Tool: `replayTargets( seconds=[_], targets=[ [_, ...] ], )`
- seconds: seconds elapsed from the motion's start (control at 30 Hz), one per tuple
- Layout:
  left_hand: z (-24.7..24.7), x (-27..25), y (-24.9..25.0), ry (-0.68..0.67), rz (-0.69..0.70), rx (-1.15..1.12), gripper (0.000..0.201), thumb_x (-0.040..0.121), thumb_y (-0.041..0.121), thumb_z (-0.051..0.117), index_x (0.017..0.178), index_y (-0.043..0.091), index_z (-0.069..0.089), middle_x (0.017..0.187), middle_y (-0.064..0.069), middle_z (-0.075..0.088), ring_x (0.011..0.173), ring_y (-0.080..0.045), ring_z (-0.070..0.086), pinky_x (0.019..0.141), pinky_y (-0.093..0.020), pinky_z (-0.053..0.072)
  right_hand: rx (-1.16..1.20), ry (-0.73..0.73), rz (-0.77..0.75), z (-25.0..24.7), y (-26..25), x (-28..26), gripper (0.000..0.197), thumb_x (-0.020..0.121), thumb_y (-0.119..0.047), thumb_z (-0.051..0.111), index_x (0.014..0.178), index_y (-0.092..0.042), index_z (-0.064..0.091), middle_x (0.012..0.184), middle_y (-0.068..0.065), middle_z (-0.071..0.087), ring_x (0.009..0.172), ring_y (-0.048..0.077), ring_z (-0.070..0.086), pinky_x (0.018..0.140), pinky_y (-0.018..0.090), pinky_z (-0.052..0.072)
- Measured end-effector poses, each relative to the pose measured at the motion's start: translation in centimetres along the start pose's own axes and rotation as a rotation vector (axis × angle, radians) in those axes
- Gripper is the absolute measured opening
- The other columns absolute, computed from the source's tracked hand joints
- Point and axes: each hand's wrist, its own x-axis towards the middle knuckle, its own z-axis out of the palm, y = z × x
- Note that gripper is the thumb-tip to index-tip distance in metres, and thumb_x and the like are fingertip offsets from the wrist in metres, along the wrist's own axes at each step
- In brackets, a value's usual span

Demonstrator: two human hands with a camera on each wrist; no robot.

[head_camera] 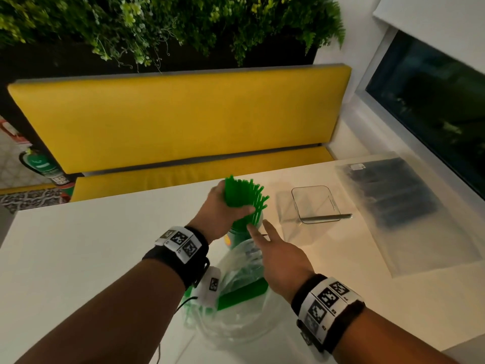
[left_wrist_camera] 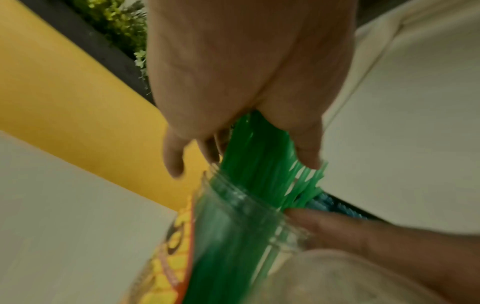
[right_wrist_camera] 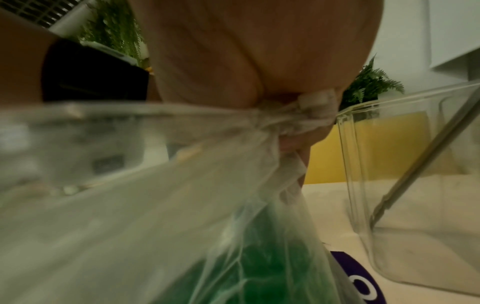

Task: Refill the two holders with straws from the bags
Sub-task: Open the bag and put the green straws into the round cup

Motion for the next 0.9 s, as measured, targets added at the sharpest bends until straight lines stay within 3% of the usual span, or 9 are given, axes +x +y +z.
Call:
replayTargets(
  seconds=[0.07, 0.17, 0.3, 0.4, 0.57, 0.67, 0.77, 0.83, 0.9],
  targets=[
    [-0.7, -0.2, -0.4, -0.058, 0.025, 0.022, 0.099, 0.066, 0.042, 0.090, 0.144, 0.040, 0.029, 0.144, -0.001, 0.042, 0.127, -0.017, 0.049, 0.100, -0.042, 0.051, 0.009, -0.003, 0.006, 0.1, 0.0, 0.0, 0.103, 0.079, 0.005, 0.051, 0.151, -0.043, -0.004, 0.163, -0.002, -0.010, 0.103, 0.028, 0.064, 0.076, 0.038, 0.056],
    [-1.2, -0.9, 0.8, 0.085, 0.196, -0.001, 0.114, 0.066, 0.046, 0.088, 0.150, 0.045, 0.011, 0.153, 0.003, 0.025, 0.136, -0.015, 0.036, 0.104, -0.040, 0.043, 0.051, 0.004, 0.013, 0.4, 0.0, 0.1, 0.100, 0.080, 0.003, 0.049, 0.151, -0.043, -0.004, 0.163, -0.003, -0.010, 0.105, 0.029, 0.063, 0.074, 0.037, 0.053],
    [1.9, -0.8, 2.3, 0.100, 0.350, 0.658, 0.103, 0.069, 0.077, 0.065, 0.150, 0.042, 0.012, 0.162, 0.000, 0.017, 0.147, -0.025, 0.021, 0.115, -0.051, 0.029, 0.086, 0.068, -0.015, 0.6, -0.3, -0.3, 0.081, 0.086, -0.003, 0.041, 0.152, -0.038, 0.009, 0.164, 0.001, 0.000, 0.096, 0.028, 0.065, 0.063, 0.030, 0.042],
    [4.2, 0.2, 2.3, 0.077, 0.382, 0.985, 0.067, 0.085, 0.069, 0.050, 0.143, 0.037, 0.038, 0.157, 0.000, 0.032, 0.142, -0.026, 0.029, 0.112, -0.054, 0.029, 0.063, 0.080, -0.005, 0.6, -0.5, -0.3, 0.070, 0.090, -0.004, 0.040, 0.151, -0.031, 0.020, 0.163, 0.002, 0.003, 0.096, 0.027, 0.066, 0.065, 0.028, 0.041],
    [2.6, 2.1, 1.6, 0.276, 0.476, 0.884, 0.026, 0.094, 0.030, 0.055, 0.117, 0.022, 0.063, 0.120, 0.000, 0.062, 0.109, -0.029, 0.055, 0.085, -0.044, 0.046, 0.103, 0.091, -0.016, 1.4, 0.1, -0.4, 0.087, 0.087, -0.001, 0.041, 0.153, -0.038, -0.001, 0.164, 0.002, 0.002, 0.108, 0.029, 0.063, 0.076, 0.036, 0.053],
    [1.9, 2.3, 1.7, 0.171, 0.402, 0.992, 0.025, 0.097, 0.037, 0.051, 0.113, 0.023, 0.062, 0.118, 0.001, 0.063, 0.112, -0.027, 0.050, 0.087, -0.043, 0.045, 0.140, 0.108, -0.028, 1.7, 0.3, -0.4, 0.091, 0.085, 0.002, 0.042, 0.152, -0.040, -0.004, 0.164, 0.002, 0.003, 0.106, 0.027, 0.063, 0.075, 0.037, 0.056],
    [1.1, 1.6, 3.2, 0.135, 0.378, 0.957, 0.044, 0.091, 0.057, 0.050, 0.123, 0.029, 0.059, 0.133, 0.001, 0.055, 0.124, -0.027, 0.046, 0.098, -0.049, 0.042, 0.193, 0.123, -0.041, 1.6, 0.6, -0.4, 0.095, 0.083, 0.004, 0.043, 0.150, -0.044, -0.004, 0.163, 0.003, 0.001, 0.108, 0.026, 0.062, 0.074, 0.035, 0.056],
    [0.1, -0.3, 4.6, 0.280, 0.523, 0.826, 0.051, 0.087, 0.060, 0.052, 0.124, 0.026, 0.060, 0.132, -0.004, 0.054, 0.119, -0.028, 0.049, 0.096, -0.046, 0.043, 0.250, 0.141, -0.045, 1.5, 1.2, -0.6, 0.096, 0.081, 0.003, 0.045, 0.150, -0.045, -0.003, 0.162, 0.002, 0.005, 0.112, 0.024, 0.060, 0.075, 0.033, 0.055],
    [-0.4, -3.7, 5.2, 0.318, 0.783, 0.596, 0.035, 0.090, 0.045, 0.057, 0.108, 0.016, 0.066, 0.111, -0.005, 0.061, 0.101, -0.023, 0.055, 0.085, -0.034, 0.044, 0.313, 0.151, -0.056, 1.7, 2.2, -0.6, 0.097, 0.080, 0.002, 0.047, 0.149, -0.047, 0.000, 0.160, 0.000, 0.009, 0.111, 0.024, 0.061, 0.076, 0.030, 0.052]
  ],
)
